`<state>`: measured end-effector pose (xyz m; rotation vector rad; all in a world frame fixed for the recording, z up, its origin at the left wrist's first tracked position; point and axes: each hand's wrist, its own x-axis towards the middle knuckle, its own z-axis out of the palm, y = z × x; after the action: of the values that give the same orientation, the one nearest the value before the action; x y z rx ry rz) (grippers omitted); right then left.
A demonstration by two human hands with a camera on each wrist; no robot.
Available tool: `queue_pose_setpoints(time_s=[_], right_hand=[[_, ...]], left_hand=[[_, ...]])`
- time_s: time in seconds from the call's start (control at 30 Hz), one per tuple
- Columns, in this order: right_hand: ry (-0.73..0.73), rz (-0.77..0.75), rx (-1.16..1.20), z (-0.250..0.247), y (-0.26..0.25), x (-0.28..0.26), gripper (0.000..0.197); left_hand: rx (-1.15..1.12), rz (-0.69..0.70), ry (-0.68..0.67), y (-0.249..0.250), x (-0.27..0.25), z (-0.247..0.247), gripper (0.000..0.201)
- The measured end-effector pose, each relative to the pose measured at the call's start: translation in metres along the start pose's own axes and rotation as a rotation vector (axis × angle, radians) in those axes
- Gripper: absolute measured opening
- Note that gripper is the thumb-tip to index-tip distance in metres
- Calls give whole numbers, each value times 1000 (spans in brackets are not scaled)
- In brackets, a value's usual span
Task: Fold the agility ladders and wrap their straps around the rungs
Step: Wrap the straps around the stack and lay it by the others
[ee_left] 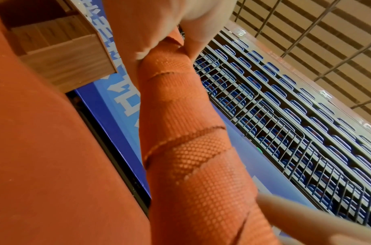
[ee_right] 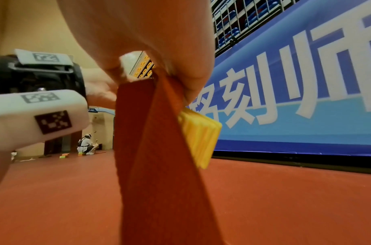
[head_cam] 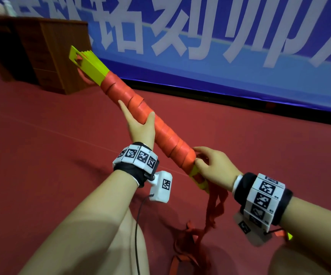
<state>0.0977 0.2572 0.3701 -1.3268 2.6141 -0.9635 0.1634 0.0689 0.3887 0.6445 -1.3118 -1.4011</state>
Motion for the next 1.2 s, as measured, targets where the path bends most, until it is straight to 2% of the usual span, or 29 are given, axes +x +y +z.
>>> queue_pose_setpoints(time_s=[0.07, 0.13, 0.23, 0.33, 0.4, 0.47, 0.57, 0.67, 0.8, 0.9, 1.0, 1.13, 1.2], right_hand=[[-60, 1, 60, 2, -4, -4, 51], [-96, -32, -32, 3, -7, -3, 64], [-69, -43, -73, 0, -2, 2, 53], [-92, -27, 208, -7, 5, 8, 46], [-181, 12, 520, -11, 4, 6, 44], [-276, 49, 733, -11, 2, 5, 42], [-387, 58, 855, -9, -1, 4, 39], [-449, 99, 908, -7, -2, 7, 38], [-352, 215, 755, 10, 4, 13, 35], [-374, 284, 586, 21, 11, 13, 29], [-380, 224, 340, 20, 12, 10, 23], [-279, 82, -44, 19, 8, 6, 34], [-233, 35, -80, 21, 6, 4, 27]], left_hand=[[-11, -40, 29, -3, -1, 1, 91], [-30, -80, 24, -6, -1, 1, 92], [-102, -150, -34, -5, 0, 0, 100], [-260, -211, -103, 3, 7, -5, 106], [-319, -183, -186, 8, 12, -7, 87], [-373, -162, -287, 14, 13, -7, 75], [-471, -208, -360, 19, 7, -6, 65], [-444, -189, -302, 19, 5, -5, 66], [-238, -95, -209, 16, 6, -4, 92], [-87, -42, -185, 2, 11, -8, 98], [21, 13, -188, 5, 11, -11, 98], [57, 68, -184, 6, 12, -11, 95], [68, 73, -172, 3, 12, -9, 94]])
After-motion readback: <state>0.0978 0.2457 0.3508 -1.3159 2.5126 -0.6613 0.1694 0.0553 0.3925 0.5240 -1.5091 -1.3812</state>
